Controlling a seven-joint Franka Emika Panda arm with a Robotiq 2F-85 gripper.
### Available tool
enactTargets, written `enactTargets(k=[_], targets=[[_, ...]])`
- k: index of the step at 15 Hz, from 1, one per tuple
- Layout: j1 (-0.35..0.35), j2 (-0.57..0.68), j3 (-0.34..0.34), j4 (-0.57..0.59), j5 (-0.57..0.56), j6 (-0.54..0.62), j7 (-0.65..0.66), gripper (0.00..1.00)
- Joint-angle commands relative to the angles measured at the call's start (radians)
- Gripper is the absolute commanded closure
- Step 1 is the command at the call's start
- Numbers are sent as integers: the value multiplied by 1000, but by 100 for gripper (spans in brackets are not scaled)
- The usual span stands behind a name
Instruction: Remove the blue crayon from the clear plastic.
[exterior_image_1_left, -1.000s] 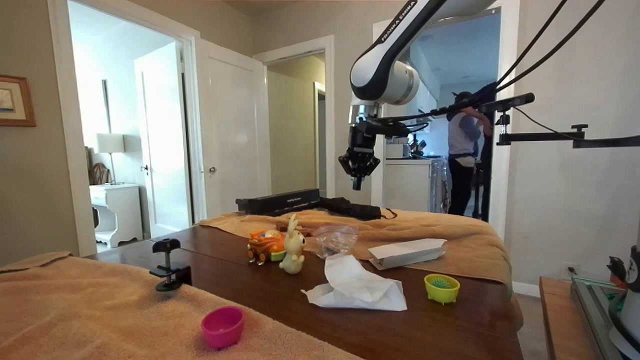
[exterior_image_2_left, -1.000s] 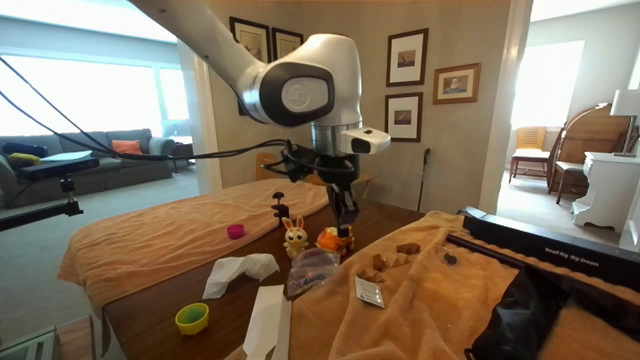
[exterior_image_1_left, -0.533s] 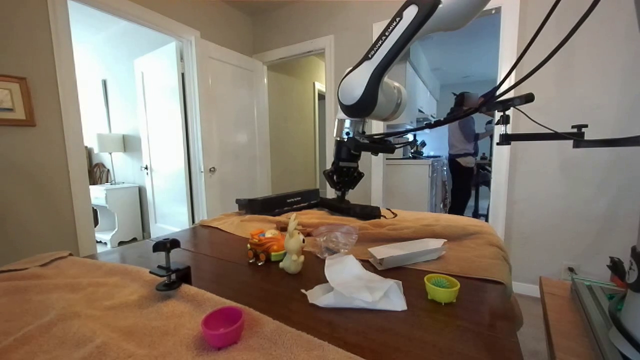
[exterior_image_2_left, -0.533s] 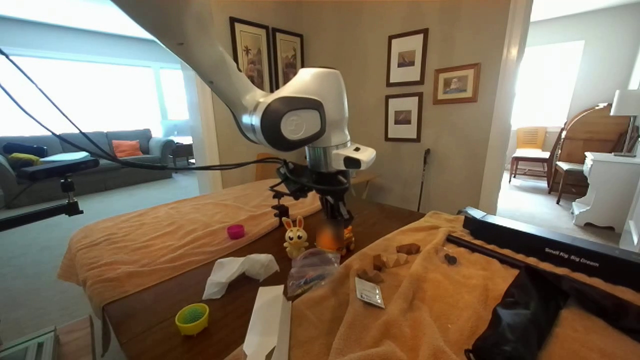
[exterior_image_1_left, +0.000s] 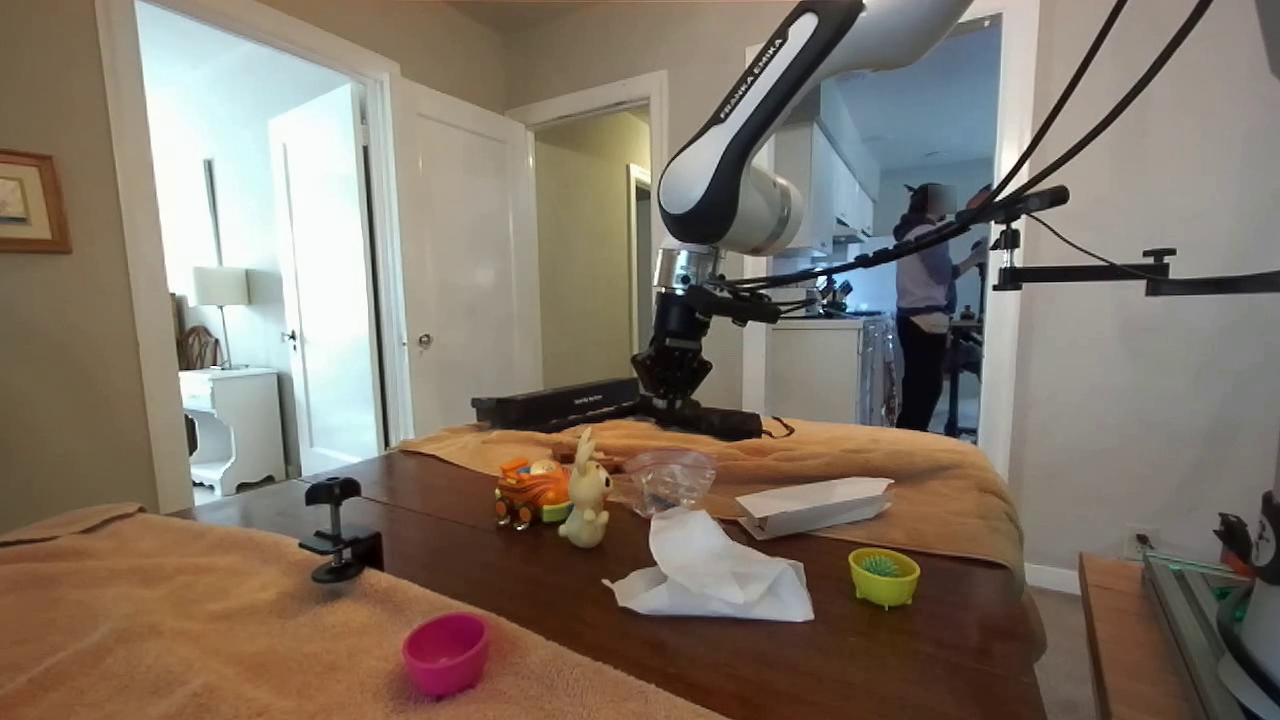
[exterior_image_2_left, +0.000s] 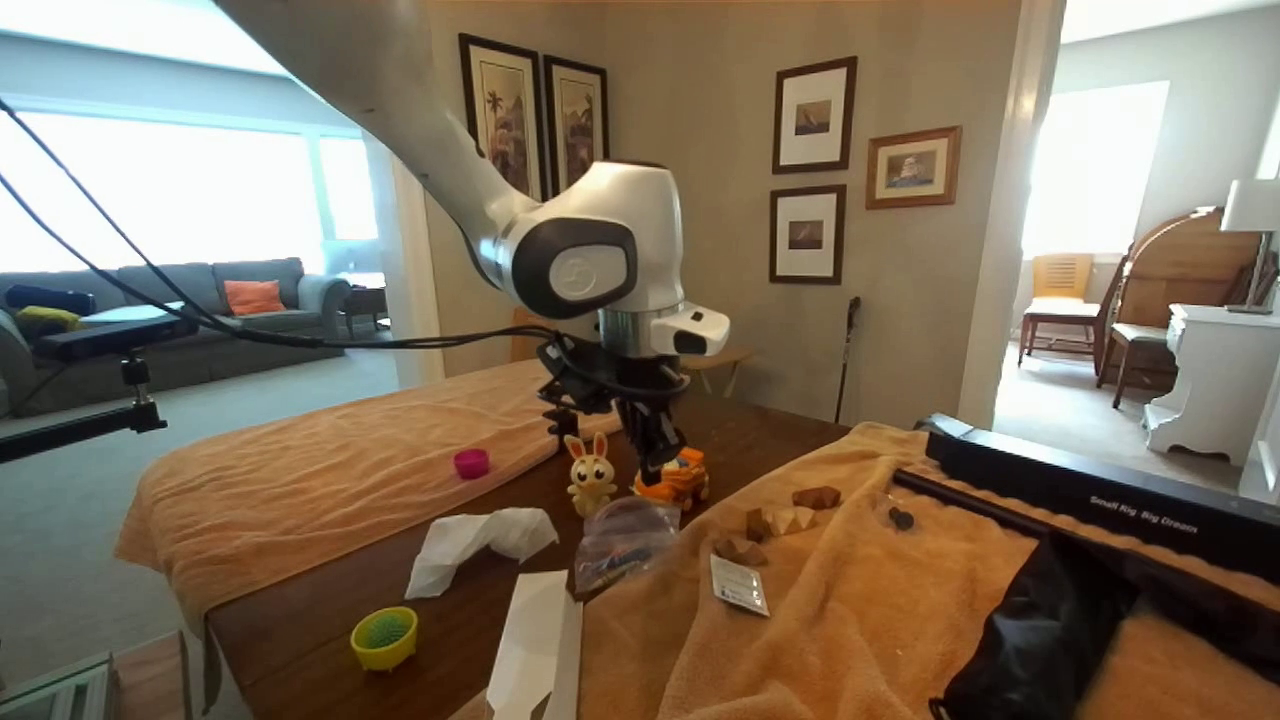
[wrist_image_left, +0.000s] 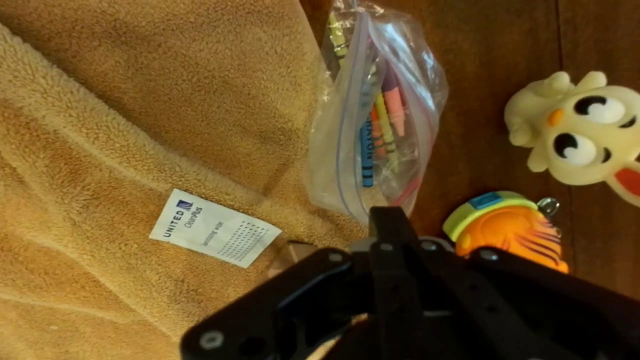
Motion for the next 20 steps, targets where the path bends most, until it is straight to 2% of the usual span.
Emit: enactTargets(k=[1, 6, 20], targets=[[-1, 26, 20, 3, 54, 9, -75, 100], [6, 55, 11, 9, 9, -9, -62, 100], [0, 118, 18, 9, 9, 7, -116, 100]])
